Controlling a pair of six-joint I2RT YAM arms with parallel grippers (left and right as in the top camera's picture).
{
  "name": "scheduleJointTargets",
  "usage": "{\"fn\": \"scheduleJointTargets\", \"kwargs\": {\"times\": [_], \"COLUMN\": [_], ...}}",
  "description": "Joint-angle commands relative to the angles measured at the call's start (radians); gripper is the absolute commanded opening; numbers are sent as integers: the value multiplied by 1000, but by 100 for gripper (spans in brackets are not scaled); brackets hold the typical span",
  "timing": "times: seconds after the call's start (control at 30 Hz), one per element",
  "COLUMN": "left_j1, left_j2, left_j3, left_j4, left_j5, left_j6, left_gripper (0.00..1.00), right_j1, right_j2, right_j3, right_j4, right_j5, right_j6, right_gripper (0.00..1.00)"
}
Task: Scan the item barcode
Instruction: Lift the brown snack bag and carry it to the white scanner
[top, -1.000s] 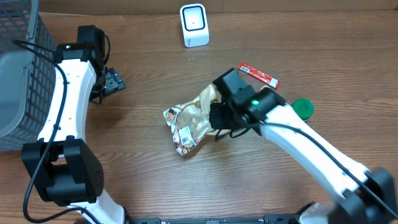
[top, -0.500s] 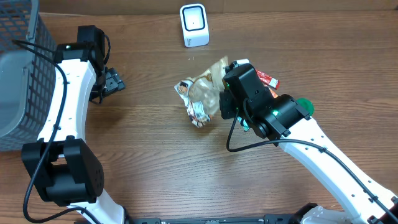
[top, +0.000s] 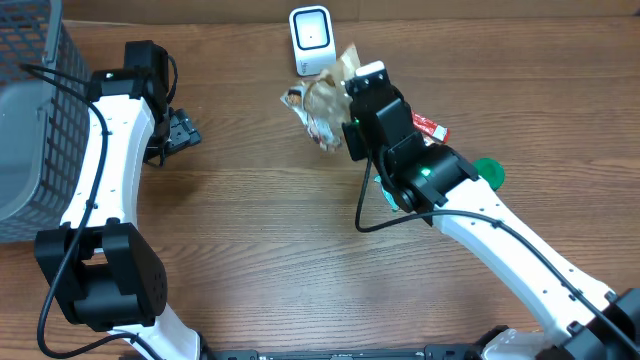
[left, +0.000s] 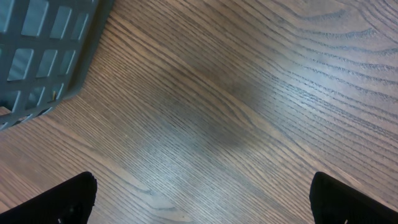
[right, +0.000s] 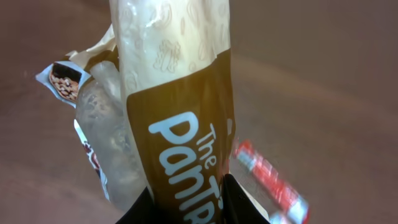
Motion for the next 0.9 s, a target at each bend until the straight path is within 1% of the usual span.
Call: {"fn": "scheduleJointTargets", "kwargs": {"times": [0.0, 0.03, 0.2, 0.33, 0.43, 0.53, 0.63, 0.67, 0.8, 0.87], "left_j1": [-7, -7, -7, -7, -7, -7, -7, -7, -7, -7], "left_j2": [-8, -8, -8, -8, -8, -8, -8, -8, -8, -8], "left_j3": [16, 16, 16, 16, 16, 16, 16, 16, 16, 16], "left_j4": [1, 1, 1, 1, 1, 1, 2, 1, 1, 1], "left_j5": [-11, -10, -11, -10, -10, -10, -10, -11, -10, -11], "left_j6": [0, 0, 0, 0, 0, 1, 0, 1, 0, 0], "left_gripper": [100, 100, 100, 99, 100, 100, 100, 100, 100, 100], "right_j1": [-3, -3, -3, -5, -14, -34, -69, -81, -122, -135], "right_j2": [49, 69, 169, 276, 354, 431, 505, 528, 597, 628], "right_j3": [3, 3, 3, 3, 3, 3, 9, 22, 114, 191], "right_j4": [97, 140, 356, 588, 787, 1005, 1179, 1196, 1175, 1180], "right_j5": [42, 53, 97, 97, 96, 80, -6, -14, -9, -17], "right_j6": [-230, -304, -585, -823, -925, -948, -949, -948, -900, -885], "right_gripper": [4, 4, 4, 4, 4, 4, 4, 4, 4, 4]}}
